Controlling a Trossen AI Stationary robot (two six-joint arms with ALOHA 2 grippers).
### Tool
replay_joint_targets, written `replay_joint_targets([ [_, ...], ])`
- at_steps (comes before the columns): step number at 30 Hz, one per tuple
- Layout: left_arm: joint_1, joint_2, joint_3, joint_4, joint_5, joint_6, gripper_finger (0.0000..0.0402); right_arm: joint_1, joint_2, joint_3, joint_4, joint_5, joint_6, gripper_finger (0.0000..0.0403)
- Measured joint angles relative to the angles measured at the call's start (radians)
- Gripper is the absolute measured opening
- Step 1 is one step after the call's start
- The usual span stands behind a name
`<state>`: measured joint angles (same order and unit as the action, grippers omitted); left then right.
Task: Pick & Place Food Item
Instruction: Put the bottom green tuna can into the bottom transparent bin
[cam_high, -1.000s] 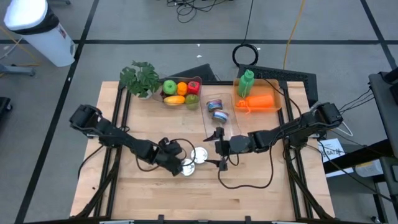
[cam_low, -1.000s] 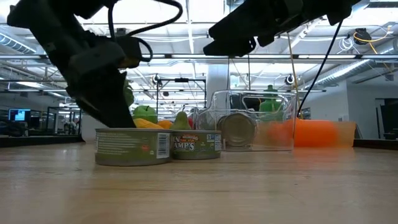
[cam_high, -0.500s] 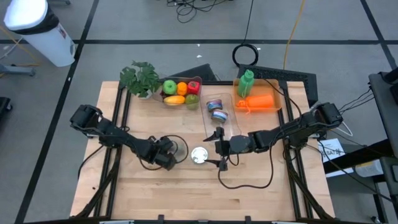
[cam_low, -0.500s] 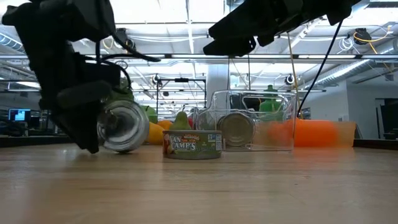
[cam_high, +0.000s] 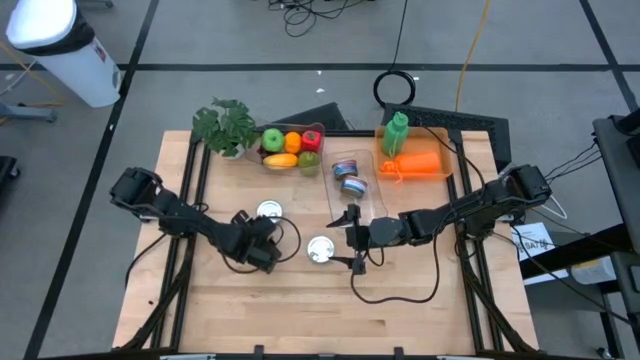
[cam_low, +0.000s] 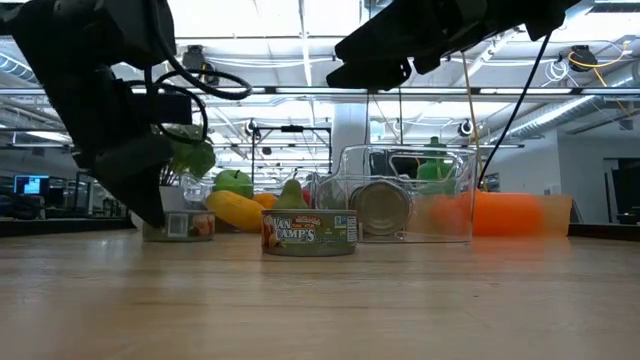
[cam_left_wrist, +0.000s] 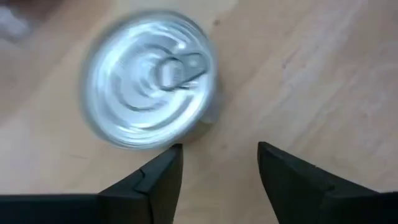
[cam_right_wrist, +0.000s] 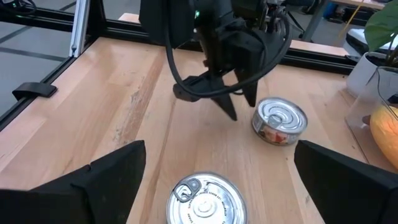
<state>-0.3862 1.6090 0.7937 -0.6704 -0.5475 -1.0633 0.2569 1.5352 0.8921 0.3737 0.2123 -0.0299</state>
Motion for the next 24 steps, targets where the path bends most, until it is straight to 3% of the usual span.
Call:
replay_joint_targets([
  [4,0.0,-0.036,0.0,-0.03,-0.052,0.13,0.0188,0.0,0.0,0.0,0.0,0.0,0.0,0.0391],
  [8,0.0,-0.046,0.0,-0.023,-0.068,0.358,0.0156,0.0,0.0,0.0,0.0,0.0,0.0,0.0391],
  [12,0.011,-0.015,0.0,-0.003,-0.082,0.449,0.0134,0.0,0.0,0.0,0.0,0.0,0.0,0.0391],
  [17,0.033,0.027,0.004,0.074,-0.025,0.498,0.0123,0.0,0.0,0.0,-0.002,0.0,0.011,0.0391],
  [24,0.011,0.034,0.006,0.242,0.093,0.577,0.0141,0.0,0.0,0.0,-0.005,0.0,0.011,0.0391],
])
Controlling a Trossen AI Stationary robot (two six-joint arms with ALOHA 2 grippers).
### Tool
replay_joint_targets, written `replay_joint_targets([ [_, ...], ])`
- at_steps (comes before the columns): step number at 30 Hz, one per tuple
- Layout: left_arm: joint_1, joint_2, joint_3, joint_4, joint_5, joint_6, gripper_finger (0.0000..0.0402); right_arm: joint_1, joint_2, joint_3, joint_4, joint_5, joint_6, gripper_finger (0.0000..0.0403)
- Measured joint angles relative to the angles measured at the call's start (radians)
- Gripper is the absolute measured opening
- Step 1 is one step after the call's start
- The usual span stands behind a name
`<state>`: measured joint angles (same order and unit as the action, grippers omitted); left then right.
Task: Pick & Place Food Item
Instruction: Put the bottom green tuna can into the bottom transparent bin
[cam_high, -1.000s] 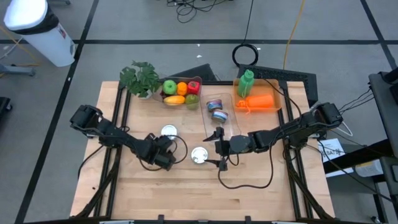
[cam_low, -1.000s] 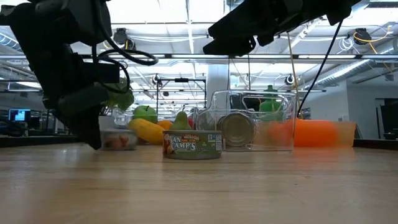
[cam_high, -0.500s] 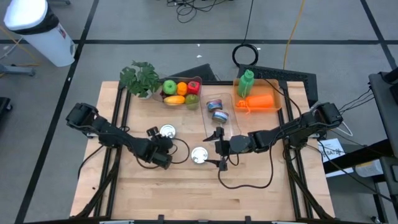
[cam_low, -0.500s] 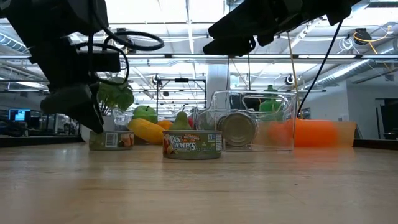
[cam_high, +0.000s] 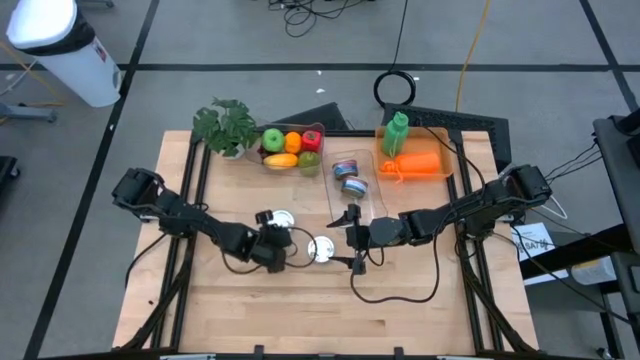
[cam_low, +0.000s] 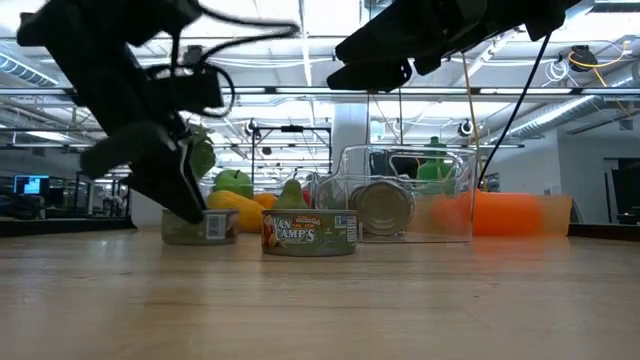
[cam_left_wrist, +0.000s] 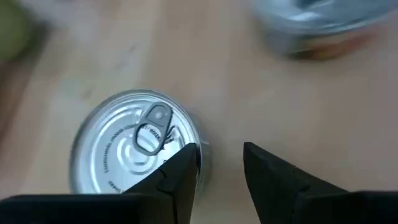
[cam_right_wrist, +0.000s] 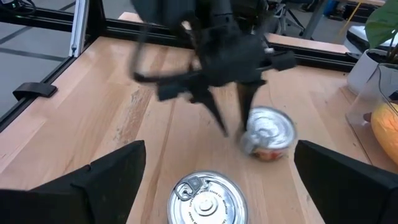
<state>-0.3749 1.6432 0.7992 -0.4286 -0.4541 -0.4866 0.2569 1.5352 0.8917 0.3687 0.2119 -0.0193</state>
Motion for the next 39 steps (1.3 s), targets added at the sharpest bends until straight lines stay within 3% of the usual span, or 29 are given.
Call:
replay_joint_targets([
  [3,-0.016,-0.002,0.0,0.05,0.057,0.029,0.0147,0.0,0.0,0.0,0.0,0.0,0.0,0.0391],
  [9,-0.022,0.003,-0.007,0.137,0.306,0.059,0.0143,0.0,0.0,0.0,0.0,0.0,0.003,0.0391],
  [18,-0.046,0.005,-0.006,0.137,0.294,0.033,0.011,0.001,0.0,0.0,-0.005,-0.008,0.02,0.0391],
  [23,-0.055,0.005,-0.006,0.146,0.276,0.017,0.0102,0.035,0.0,0.0,-0.033,-0.063,0.162,0.0391],
  [30,-0.055,0.004,-0.006,0.16,0.271,-0.006,0.0102,0.233,0.006,0.0,-0.036,0.23,0.351,0.0391],
  [33,-0.052,0.004,-0.006,0.187,0.27,-0.012,0.0102,0.326,0.072,0.025,-0.055,0.351,0.465,0.0391],
  [35,-0.051,0.003,-0.005,0.203,0.27,-0.011,0.0102,0.378,0.138,0.062,-0.093,0.387,0.515,0.0391],
  [39,-0.051,0.003,-0.004,0.216,0.27,-0.005,0.0102,0.423,0.298,0.229,-0.2,0.356,0.558,0.0391],
])
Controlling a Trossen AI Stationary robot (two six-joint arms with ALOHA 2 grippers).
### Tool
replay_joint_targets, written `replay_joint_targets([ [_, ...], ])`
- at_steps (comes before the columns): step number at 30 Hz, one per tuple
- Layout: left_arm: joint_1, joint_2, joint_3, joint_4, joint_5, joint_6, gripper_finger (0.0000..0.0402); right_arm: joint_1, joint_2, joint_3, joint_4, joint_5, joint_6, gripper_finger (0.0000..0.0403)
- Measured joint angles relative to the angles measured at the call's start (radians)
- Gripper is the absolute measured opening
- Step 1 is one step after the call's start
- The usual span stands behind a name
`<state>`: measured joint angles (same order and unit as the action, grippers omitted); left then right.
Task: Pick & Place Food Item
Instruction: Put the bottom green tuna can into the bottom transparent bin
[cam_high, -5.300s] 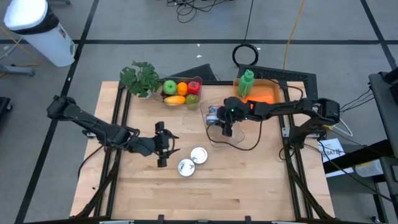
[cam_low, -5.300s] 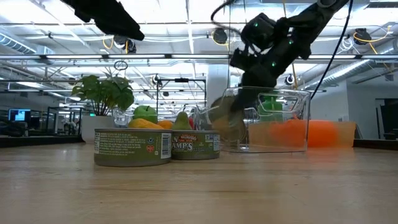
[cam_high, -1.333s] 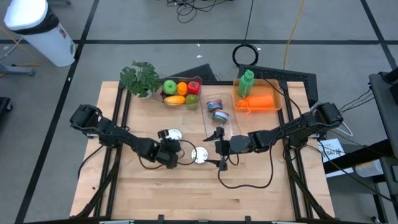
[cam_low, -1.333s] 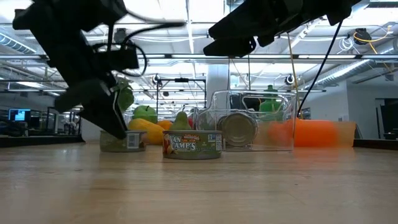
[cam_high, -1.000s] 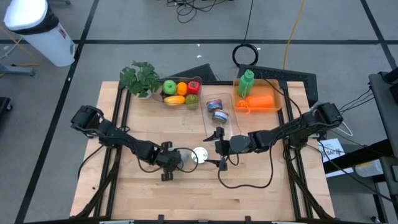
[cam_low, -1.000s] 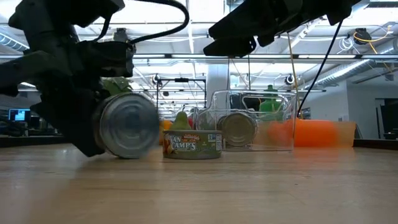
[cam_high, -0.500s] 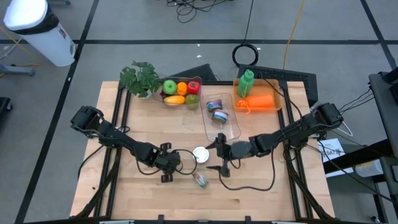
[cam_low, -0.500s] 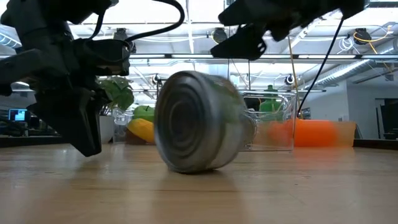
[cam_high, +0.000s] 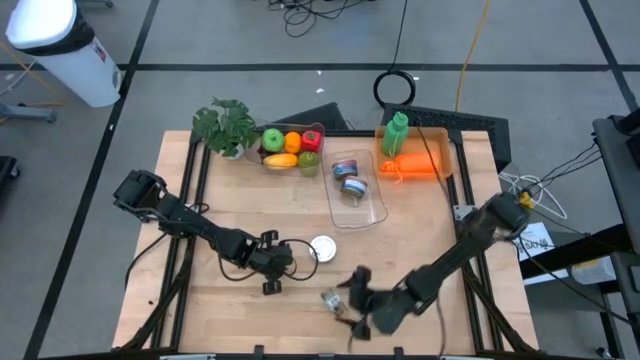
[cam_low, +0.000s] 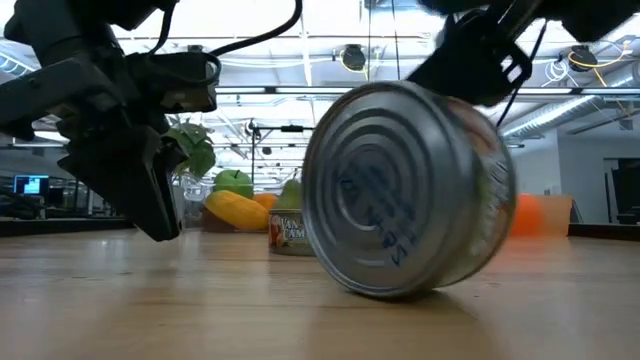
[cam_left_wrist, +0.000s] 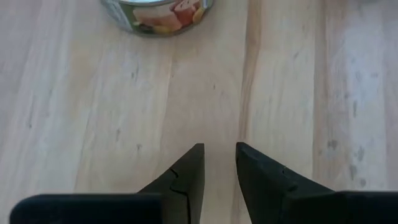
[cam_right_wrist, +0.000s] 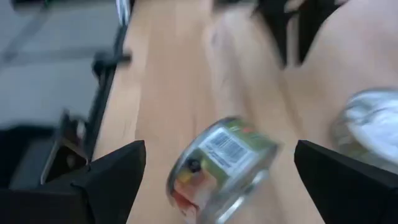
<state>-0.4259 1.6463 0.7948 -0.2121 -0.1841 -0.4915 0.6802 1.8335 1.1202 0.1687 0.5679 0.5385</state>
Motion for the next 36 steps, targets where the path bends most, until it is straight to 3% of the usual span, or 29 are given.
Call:
replay_joint_targets([
  [4,0.0,0.0,0.0,0.007,0.0,-0.008,0.0102,0.003,0.141,0.213,-0.248,-0.075,0.047,0.0391],
  [7,0.0,0.0,0.0,0.009,0.0,-0.007,0.0102,0.001,0.194,0.325,-0.41,-0.074,0.09,0.0391],
  [13,0.0,0.0,0.0,0.012,-0.001,-0.003,0.0102,-0.042,0.209,0.345,-0.485,-0.13,0.154,0.0375],
  [17,0.0,0.0,0.0,0.014,-0.002,0.012,0.0102,-0.069,0.211,0.344,-0.491,-0.192,0.1,0.0304],
  [22,0.0,0.0,0.0,0.023,-0.034,0.017,0.0102,-0.093,0.164,0.343,-0.501,-0.209,-0.014,0.014],
  [25,0.0,0.0,0.0,0.028,-0.051,0.028,0.0102,-0.109,0.069,0.341,-0.525,-0.204,-0.134,0.0136],
  [28,0.0,0.0,0.0,0.036,-0.053,0.046,0.0102,-0.126,-0.067,0.342,-0.546,-0.116,-0.237,0.0136],
  [36,0.0,-0.001,0.0,0.05,-0.053,0.073,0.0102,-0.215,-0.39,0.342,-0.541,0.33,-0.605,0.0136],
])
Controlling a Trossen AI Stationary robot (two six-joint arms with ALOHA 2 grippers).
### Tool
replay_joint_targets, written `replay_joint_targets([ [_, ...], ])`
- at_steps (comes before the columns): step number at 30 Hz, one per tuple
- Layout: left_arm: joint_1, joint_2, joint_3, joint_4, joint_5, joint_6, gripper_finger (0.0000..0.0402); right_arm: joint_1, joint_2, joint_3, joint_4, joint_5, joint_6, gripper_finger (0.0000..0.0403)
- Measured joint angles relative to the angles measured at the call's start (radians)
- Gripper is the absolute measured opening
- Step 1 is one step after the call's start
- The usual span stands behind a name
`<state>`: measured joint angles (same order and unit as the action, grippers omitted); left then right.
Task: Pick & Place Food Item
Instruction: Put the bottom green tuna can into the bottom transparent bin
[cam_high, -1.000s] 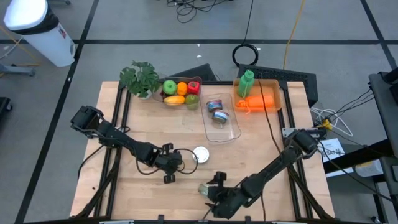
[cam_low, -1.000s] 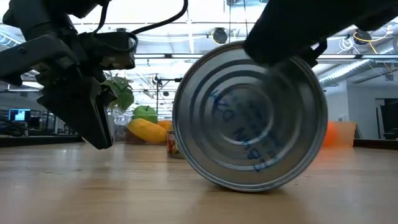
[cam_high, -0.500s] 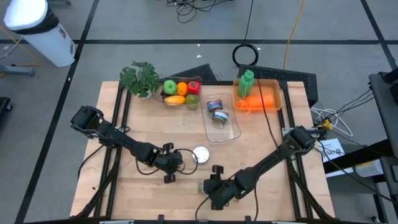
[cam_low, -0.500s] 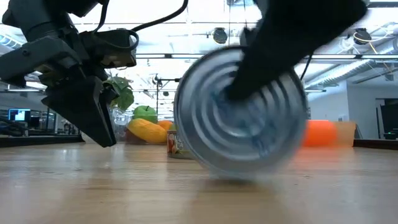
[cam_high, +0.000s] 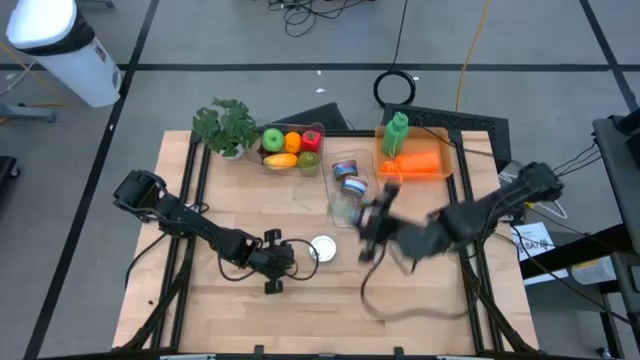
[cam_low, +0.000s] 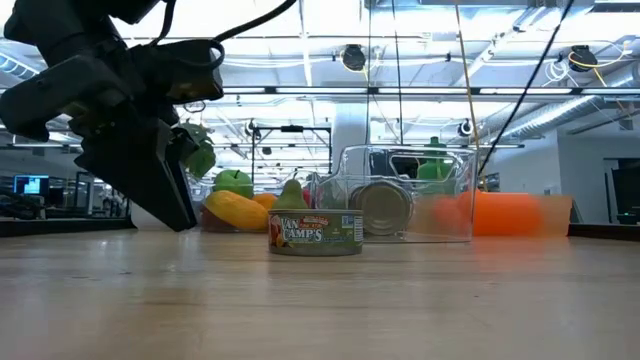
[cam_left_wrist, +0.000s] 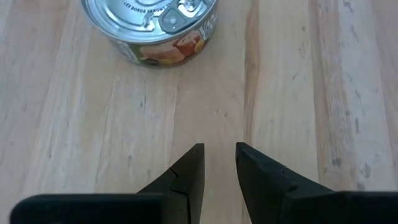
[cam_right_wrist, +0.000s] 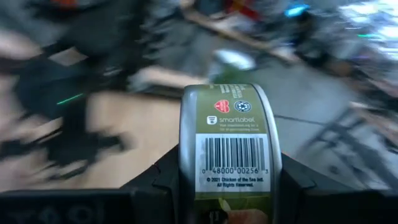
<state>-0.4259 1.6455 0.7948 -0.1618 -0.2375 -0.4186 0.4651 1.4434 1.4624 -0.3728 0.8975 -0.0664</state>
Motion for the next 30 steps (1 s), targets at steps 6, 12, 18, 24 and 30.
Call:
replay_joint_targets([
  [6,0.013,0.0,0.0,0.015,0.0,0.034,0.0102,-0.211,-0.143,-0.085,0.084,-0.045,-0.058,0.0136],
  [12,0.031,0.0,0.0,0.014,0.0,0.032,0.0102,-0.432,-0.197,-0.256,0.096,-0.43,0.109,0.0136],
  [18,0.034,0.0,0.0,0.016,0.0,0.032,0.0102,-0.514,-0.184,-0.471,0.201,-0.588,0.21,0.0136],
  [24,0.034,0.0,0.0,0.024,0.0,0.034,0.0102,-0.553,-0.154,-0.675,0.453,-0.645,0.239,0.0136],
  [30,0.034,0.0,0.0,0.045,0.0,0.044,0.0102,-0.564,-0.115,-0.76,0.517,-0.718,0.266,0.0136],
])
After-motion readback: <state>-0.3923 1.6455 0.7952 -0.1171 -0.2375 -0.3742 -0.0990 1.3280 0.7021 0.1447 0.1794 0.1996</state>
